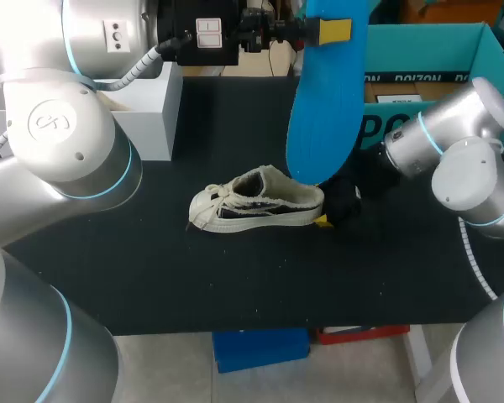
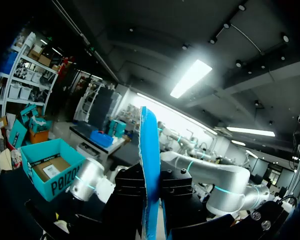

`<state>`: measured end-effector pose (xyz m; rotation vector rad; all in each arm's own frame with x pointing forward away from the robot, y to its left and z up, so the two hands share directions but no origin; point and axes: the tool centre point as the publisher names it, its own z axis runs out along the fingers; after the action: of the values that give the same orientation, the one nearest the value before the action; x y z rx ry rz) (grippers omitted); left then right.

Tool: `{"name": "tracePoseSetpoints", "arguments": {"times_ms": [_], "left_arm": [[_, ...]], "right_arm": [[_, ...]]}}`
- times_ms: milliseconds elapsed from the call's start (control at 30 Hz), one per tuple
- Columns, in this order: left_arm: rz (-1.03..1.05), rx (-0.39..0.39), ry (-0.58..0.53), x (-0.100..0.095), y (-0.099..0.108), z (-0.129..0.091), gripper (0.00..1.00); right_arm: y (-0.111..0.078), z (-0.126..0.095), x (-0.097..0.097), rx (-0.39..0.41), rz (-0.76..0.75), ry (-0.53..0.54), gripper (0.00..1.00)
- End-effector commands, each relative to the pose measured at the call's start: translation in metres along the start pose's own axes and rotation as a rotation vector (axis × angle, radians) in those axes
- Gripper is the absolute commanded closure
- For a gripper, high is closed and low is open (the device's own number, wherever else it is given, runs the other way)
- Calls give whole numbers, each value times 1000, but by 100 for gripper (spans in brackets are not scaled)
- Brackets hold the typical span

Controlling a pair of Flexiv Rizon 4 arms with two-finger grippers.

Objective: Take the shoe out of the shoebox, open the shoe tongue, remove and reinsert the insole, then place the shoe into the shoebox

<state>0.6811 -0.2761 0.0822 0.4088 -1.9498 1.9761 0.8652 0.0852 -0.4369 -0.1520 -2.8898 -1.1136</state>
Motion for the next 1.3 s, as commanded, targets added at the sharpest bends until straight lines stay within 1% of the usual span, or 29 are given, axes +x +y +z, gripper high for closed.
{"name": "tracePoseSetpoints", "arguments": {"times_ms": [33,100,167,200,233,300,367,433,500,600,700,833,1067,1200,1300], "left_arm": [[0,0,-4,1,1,0,100],[0,0,-4,1,1,0,100],[0,0,-4,1,1,0,100],[0,0,-4,1,1,0,100],[0,0,-4,1,1,0,100],[0,0,-4,1,1,0,100],[0,0,-4,1,1,0,100],[0,0,-4,1,1,0,100],[0,0,-4,1,1,0,100],[0,0,-4,1,1,0,100],[0,0,-4,1,1,0,100],[0,0,-4,1,1,0,100],[0,0,-4,1,1,0,100],[0,0,-4,1,1,0,100],[0,0,-4,1,1,0,100]], "right_arm": [[20,-23,-5,320,7,25,0],[26,-25,-6,389,8,21,0],[31,-26,-9,421,14,20,0],[35,-26,-9,448,17,19,0],[40,-25,-10,495,9,29,0],[50,-25,-13,544,-24,23,0],[55,-24,-15,585,-31,-1,0],[59,-21,-16,659,-54,-8,0],[67,-19,-18,714,-78,-29,0],[73,-13,-20,776,-98,-43,0],[80,-6,-19,821,-119,-37,0],[89,2,-19,860,-147,-21,0],[101,14,-27,857,-181,-11,0],[105,22,-31,856,-192,-3,0],[104,27,-33,853,-197,8,0]]}}
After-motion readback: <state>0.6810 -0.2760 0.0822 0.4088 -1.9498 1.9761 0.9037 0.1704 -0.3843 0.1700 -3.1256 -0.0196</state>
